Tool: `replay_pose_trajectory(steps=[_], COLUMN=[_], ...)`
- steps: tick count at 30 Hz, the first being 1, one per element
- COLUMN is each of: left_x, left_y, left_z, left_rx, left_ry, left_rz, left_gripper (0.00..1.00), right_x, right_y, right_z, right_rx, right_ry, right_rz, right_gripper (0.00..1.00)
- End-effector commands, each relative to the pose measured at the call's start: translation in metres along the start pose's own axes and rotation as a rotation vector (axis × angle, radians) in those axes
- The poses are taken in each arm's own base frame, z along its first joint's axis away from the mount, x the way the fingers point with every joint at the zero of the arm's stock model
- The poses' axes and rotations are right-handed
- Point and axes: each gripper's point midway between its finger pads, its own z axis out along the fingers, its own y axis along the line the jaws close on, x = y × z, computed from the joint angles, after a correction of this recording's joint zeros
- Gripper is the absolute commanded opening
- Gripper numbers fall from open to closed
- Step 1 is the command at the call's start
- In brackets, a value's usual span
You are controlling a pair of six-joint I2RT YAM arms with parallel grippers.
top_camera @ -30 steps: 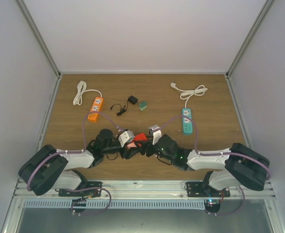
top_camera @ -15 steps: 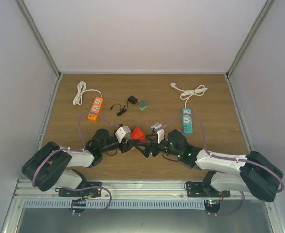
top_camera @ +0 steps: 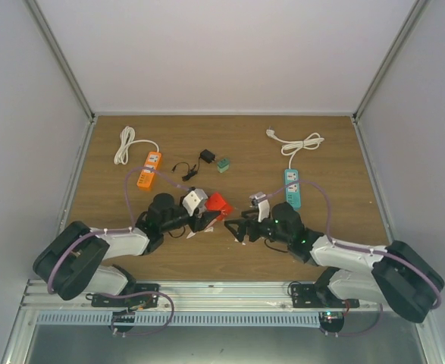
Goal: Insert the plug
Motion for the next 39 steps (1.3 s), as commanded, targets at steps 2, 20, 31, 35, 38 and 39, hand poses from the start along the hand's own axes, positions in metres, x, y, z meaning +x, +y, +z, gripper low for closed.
replay_pose_trajectory(steps=[2,20,31,35,38,39], left_x=[-0.013,0.044,0.048,0.036,0.026,0.021], left_y=[-0.002,-0.053,-0.091,-0.090,-0.089,-0.087], left_z=[0.012,0.043,0.032,0.026,0.021,0.018], left_rx=[-0.008,-0.025,0.187,0.185,0.184,0.183], left_ry=[0.016,0.364,0.402,0.424,0.421,0.403], left_rz=[0.013,0.089,0.119,0.191,0.261,0.287], left_gripper=[0.34,0.25,0.32,0.35,0.35,0.36], right_x=[-0.025,-0.023,-0.031,-0.030,-0.028,-0.028], right_y=[-0.020,-0.063,-0.049,-0.045,-0.044,-0.044], right_z=[-0.024,-0.058,-0.073,-0.074,-0.074,-0.074], right_rx=[0.068,0.170,0.123,0.104,0.097,0.095], right_ry=[-0.130,-0.231,-0.298,-0.298,-0.296,-0.296], right_rz=[0.033,0.074,0.047,0.031,0.019,0.015], right_gripper=[1.00,0.99,1.00,1.00,1.00,0.99])
